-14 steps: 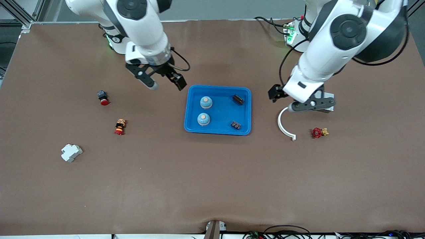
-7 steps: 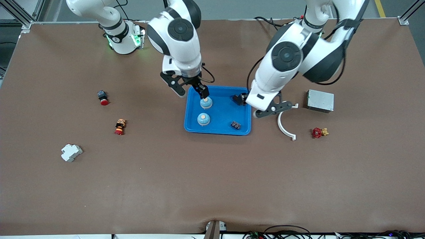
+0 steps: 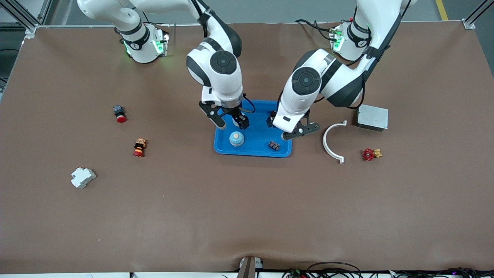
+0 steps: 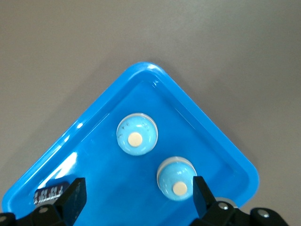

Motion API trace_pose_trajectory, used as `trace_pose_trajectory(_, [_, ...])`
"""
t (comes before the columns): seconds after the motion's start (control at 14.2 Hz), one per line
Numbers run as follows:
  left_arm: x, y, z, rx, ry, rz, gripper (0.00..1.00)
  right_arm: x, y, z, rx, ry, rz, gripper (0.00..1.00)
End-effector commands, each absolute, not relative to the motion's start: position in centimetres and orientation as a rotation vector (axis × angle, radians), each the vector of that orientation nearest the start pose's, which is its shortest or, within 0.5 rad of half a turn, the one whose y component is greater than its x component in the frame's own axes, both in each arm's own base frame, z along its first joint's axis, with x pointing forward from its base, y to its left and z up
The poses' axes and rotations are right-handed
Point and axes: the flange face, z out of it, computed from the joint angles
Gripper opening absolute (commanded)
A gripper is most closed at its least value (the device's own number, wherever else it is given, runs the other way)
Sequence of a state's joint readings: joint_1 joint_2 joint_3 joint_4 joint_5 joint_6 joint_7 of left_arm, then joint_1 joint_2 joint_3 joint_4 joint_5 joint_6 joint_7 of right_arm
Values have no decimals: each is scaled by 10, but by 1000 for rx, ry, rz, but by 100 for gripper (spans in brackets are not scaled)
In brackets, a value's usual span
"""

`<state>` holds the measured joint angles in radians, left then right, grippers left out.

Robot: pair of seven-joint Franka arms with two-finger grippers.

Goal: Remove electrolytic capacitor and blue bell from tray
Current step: 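Grasp the blue bell with the right gripper while the left gripper grasps the capacitor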

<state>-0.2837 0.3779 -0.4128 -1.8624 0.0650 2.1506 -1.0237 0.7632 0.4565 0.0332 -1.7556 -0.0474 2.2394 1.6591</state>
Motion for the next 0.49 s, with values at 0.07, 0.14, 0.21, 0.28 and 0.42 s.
trace_pose_trajectory(0.07, [477,-384,284,-3117,-574,151,100,478,473,277,-2833,1284,-93,100])
trace_pose_trajectory(0.14, [477,-384,273,-3105,-590,176,100,480,472,268,-2829,1289,-94,100])
trace_pose_trajectory(0.21, [477,-386,262,-3106,-616,187,100,480,473,258,-2833,1288,-92,100])
trace_pose_trajectory(0.28, [472,-391,250,-3104,-614,206,96,484,471,250,-2839,1285,-104,100])
trace_pose_trajectory(0.42, [474,-388,237,-3092,-661,226,90,490,466,234,-2835,1294,-124,100])
